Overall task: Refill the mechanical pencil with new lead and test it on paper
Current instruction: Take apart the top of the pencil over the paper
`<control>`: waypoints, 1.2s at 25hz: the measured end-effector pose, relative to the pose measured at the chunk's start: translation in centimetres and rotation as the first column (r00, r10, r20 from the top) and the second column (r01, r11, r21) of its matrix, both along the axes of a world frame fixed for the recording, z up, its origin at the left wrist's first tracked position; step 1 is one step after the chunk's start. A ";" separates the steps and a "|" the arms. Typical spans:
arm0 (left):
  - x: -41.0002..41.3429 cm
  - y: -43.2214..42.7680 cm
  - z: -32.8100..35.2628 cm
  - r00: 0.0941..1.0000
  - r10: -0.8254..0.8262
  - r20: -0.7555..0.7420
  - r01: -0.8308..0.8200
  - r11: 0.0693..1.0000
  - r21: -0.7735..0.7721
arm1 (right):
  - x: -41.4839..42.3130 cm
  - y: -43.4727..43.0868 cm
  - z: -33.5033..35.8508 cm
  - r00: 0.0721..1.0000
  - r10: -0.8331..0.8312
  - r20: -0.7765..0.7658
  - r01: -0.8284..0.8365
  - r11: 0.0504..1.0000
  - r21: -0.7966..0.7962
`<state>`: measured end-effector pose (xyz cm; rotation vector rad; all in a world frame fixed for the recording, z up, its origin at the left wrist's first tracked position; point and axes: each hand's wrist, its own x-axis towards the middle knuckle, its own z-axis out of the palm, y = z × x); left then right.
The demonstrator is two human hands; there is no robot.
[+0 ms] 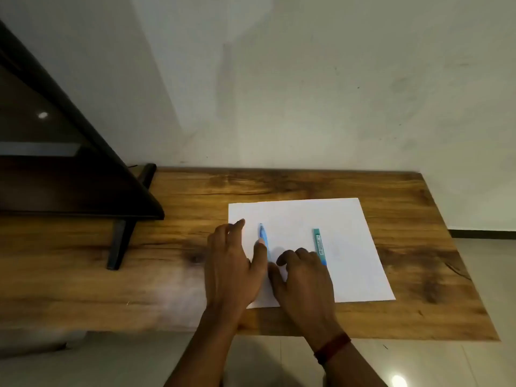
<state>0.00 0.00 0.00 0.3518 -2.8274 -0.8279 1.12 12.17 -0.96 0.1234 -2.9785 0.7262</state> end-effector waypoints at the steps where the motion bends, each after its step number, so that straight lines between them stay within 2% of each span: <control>1: -0.5 -0.6 -0.1 0.999 0.033 -0.016 -0.032 0.998 0.055 | -0.2 -0.2 -0.3 0.999 -0.022 0.042 0.023 1.000 -0.015; 5: -1.7 -2.0 -0.6 0.996 0.047 0.071 -0.051 0.998 0.048 | -1.3 -1.0 -0.7 0.975 -0.070 0.209 0.073 0.997 -0.006; 9: -2.1 -1.3 -1.1 0.993 0.039 0.109 -0.055 0.988 0.143 | -1.7 -1.2 -0.8 0.966 -0.074 0.248 0.080 0.997 -0.014; 12: -2.1 -0.7 -1.2 0.992 0.026 0.126 -0.057 0.966 0.252 | -1.7 -1.1 -0.4 0.971 -0.090 0.224 0.102 0.994 -0.046; 16: -2.3 -0.2 -1.3 0.986 0.014 0.169 -0.099 0.858 0.504 | -1.7 -0.8 0.0 0.975 -0.118 0.188 0.147 0.978 -0.145; 20: -2.5 0.0 -0.8 0.980 -0.040 0.196 -0.099 0.756 0.648 | -2.0 -0.2 0.6 0.979 -0.029 0.203 0.085 0.959 -0.270; 23: -2.5 -0.1 -0.1 0.969 -0.127 0.212 -0.060 0.712 0.700 | -2.6 0.4 1.5 0.977 -0.097 0.190 0.169 0.896 -0.411; 26: -2.3 0.1 0.7 0.943 -0.239 0.231 0.002 0.700 0.714 | -3.6 1.4 1.8 0.950 -0.184 0.251 0.302 0.742 -0.599; 28: -2.2 0.4 1.1 0.929 -0.282 0.239 0.032 0.705 0.709 | -4.0 1.8 2.0 0.930 -0.182 0.320 0.354 0.677 -0.645; 30: -1.9 0.6 1.3 0.922 -0.314 0.226 0.065 0.702 0.710 | -4.0 1.9 2.2 0.921 -0.163 0.353 0.367 0.667 -0.649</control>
